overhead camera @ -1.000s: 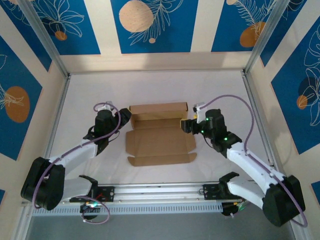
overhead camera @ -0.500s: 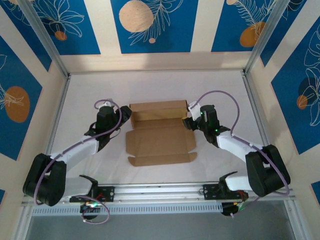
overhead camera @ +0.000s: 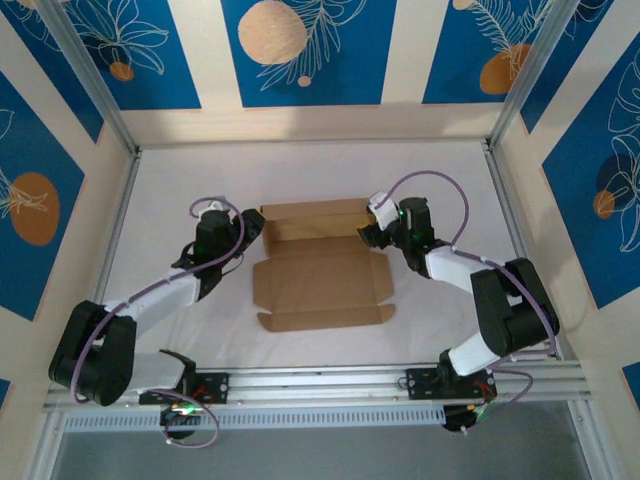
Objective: Fold the paper box
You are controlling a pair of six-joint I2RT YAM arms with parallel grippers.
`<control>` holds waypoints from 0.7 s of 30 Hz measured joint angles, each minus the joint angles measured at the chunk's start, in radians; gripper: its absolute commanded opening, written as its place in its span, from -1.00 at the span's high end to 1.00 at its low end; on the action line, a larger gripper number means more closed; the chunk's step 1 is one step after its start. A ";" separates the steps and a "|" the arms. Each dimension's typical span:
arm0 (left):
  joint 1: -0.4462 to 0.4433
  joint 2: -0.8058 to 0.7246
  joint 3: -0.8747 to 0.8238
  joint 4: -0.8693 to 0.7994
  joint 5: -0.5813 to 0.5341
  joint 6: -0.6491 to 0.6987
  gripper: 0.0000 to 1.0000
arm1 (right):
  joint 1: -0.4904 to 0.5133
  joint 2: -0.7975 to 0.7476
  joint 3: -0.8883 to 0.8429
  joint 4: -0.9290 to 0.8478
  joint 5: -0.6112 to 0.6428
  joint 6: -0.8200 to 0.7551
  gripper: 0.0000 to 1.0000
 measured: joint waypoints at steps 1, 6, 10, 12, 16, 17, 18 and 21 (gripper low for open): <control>-0.001 0.001 0.000 0.002 0.001 -0.005 0.36 | -0.002 0.013 0.015 0.002 0.000 -0.004 -0.03; -0.004 0.003 0.002 0.003 0.003 -0.016 0.37 | -0.002 0.093 0.102 -0.014 0.010 -0.008 0.13; -0.005 0.015 0.009 0.013 0.007 -0.032 0.39 | 0.005 0.101 0.108 -0.019 0.020 -0.010 -0.10; -0.008 0.020 0.009 0.020 0.008 -0.039 0.40 | 0.013 0.101 0.108 -0.021 0.032 -0.015 -0.18; -0.012 0.020 0.009 0.021 0.007 -0.042 0.41 | 0.021 0.091 0.103 -0.039 0.042 -0.025 -0.26; -0.013 0.020 0.009 0.021 0.007 -0.042 0.41 | 0.021 0.081 0.096 -0.047 0.041 -0.028 -0.26; -0.013 0.020 0.009 0.021 0.007 -0.042 0.41 | 0.021 0.071 0.089 -0.051 0.041 -0.032 -0.26; -0.015 0.020 0.009 0.021 0.006 -0.042 0.42 | 0.013 0.040 0.072 -0.081 0.042 -0.035 -0.25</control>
